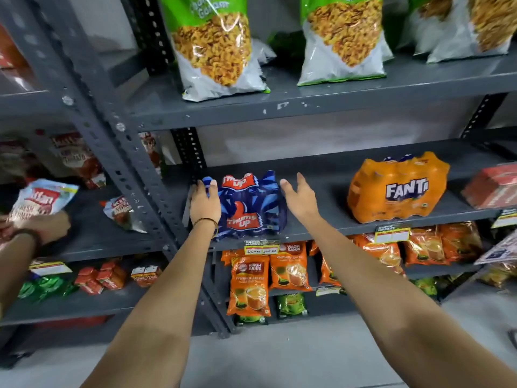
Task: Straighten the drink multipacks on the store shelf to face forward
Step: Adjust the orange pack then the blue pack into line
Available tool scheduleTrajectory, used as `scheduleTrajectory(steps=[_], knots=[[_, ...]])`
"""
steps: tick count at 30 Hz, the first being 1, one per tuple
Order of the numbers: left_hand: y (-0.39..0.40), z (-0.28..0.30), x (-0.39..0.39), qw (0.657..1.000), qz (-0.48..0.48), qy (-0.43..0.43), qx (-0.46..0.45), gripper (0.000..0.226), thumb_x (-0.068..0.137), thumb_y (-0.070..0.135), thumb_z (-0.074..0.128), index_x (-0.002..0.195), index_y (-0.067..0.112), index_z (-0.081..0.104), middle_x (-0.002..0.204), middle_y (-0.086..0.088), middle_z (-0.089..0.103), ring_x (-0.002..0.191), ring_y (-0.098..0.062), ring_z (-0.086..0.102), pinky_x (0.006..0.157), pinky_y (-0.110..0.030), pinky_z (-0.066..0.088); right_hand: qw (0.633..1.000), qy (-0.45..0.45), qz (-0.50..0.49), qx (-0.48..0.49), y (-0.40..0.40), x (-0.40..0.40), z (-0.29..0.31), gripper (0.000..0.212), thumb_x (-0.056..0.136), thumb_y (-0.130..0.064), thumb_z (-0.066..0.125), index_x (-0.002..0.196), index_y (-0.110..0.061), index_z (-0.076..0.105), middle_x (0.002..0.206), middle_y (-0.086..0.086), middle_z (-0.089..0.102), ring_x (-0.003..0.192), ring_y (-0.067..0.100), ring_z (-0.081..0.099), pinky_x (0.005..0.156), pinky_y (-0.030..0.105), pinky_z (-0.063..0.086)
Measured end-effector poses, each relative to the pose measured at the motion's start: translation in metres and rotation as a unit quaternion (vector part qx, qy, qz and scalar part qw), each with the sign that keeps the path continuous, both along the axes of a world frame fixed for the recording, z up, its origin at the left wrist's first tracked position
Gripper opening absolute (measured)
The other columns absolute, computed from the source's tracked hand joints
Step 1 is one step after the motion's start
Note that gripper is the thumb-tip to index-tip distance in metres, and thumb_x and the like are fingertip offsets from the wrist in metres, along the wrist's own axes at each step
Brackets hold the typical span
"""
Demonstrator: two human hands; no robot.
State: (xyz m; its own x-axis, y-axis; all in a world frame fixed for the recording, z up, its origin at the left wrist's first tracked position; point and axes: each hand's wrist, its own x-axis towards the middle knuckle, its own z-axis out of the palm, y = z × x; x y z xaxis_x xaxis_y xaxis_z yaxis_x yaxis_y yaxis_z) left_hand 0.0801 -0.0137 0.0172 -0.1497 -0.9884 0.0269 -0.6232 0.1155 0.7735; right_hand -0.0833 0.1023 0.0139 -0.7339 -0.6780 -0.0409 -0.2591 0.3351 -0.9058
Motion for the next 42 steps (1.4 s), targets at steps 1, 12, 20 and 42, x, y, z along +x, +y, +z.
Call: scheduleTrajectory(steps=[1,12,20,42], knots=[[-0.002,-0.001,0.004,0.999,-0.002,0.029,0.034,0.058,0.098,0.045,0.029,0.148,0.016,0.026,0.154,-0.012,0.031,0.141,-0.031,0.03,0.112,-0.039,0.027,1.0,-0.021,0.007,0.004,-0.004,0.008,0.0,0.067,0.097,-0.043,0.043,0.151,-0.013,0.018,0.153,0.015,0.035,0.137,0.03,0.041,0.108,0.039,0.04],[-0.015,-0.009,0.013,0.992,-0.016,0.077,0.094,0.051,0.097,0.038,0.039,0.144,0.019,0.035,0.147,-0.013,0.042,0.132,-0.033,0.042,0.107,-0.039,0.035,0.999,0.007,0.025,0.047,-0.023,0.025,0.003,0.045,0.102,-0.029,0.036,0.143,-0.011,0.038,0.139,0.019,0.051,0.123,0.034,0.053,0.096,0.037,0.046],[-0.016,-0.012,0.015,0.993,-0.022,0.084,0.083,0.052,0.096,0.04,0.041,0.143,0.019,0.038,0.146,-0.014,0.043,0.131,-0.034,0.044,0.107,-0.043,0.037,0.998,0.026,0.033,0.04,-0.025,0.021,-0.002,0.038,0.101,-0.031,0.038,0.133,-0.012,0.048,0.129,0.017,0.061,0.112,0.031,0.062,0.089,0.036,0.051],[0.001,-0.013,-0.01,0.993,-0.057,0.067,0.082,0.053,0.097,0.04,0.038,0.145,0.02,0.034,0.143,-0.014,0.047,0.126,-0.032,0.049,0.097,-0.041,0.045,0.999,0.004,0.007,0.043,-0.011,-0.009,-0.005,0.038,0.1,-0.032,0.04,0.134,-0.016,0.048,0.125,0.015,0.063,0.108,0.028,0.064,0.09,0.04,0.055]])
